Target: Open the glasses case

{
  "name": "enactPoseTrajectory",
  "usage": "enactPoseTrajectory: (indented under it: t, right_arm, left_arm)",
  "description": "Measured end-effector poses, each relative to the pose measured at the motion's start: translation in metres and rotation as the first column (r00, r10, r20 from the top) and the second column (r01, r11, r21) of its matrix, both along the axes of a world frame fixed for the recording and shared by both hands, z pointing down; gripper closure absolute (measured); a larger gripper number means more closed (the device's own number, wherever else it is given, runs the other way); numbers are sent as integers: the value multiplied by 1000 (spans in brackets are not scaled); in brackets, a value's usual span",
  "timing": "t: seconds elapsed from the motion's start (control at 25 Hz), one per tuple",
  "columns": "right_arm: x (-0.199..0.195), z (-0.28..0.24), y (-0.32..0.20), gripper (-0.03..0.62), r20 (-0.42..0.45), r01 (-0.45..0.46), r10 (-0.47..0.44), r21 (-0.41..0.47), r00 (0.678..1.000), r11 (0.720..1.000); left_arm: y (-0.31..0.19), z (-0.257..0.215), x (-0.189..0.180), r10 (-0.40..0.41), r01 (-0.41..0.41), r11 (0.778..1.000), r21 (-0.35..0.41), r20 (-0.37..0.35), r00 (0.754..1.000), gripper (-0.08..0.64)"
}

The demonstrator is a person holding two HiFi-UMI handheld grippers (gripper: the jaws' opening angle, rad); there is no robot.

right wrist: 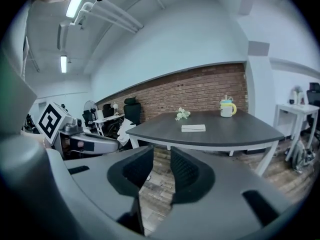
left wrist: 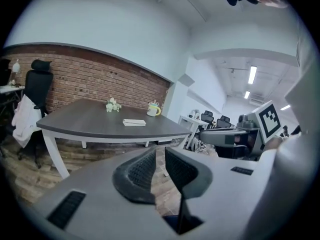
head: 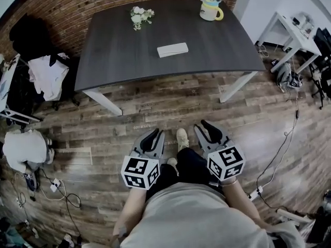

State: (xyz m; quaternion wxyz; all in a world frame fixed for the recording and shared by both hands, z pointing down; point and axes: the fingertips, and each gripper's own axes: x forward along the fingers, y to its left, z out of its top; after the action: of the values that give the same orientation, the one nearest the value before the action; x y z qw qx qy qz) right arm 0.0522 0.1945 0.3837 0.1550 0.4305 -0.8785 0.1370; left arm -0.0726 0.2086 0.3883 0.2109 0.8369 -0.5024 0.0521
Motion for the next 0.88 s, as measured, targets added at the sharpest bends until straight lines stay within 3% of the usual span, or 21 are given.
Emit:
enactPoseTrajectory:
  t: [0.28,0.88]
  right_arm:
    - [-16,7,-71,489,3,34,-34,14,999,999]
    - [-37,-21,-283,499,7,89,-89,74,996,993]
  left_arm:
    - [-53,6,-17,-33,33,999,1,14,999,511]
    - [-248,-30,-51,-124,121,990,68,37,992,511]
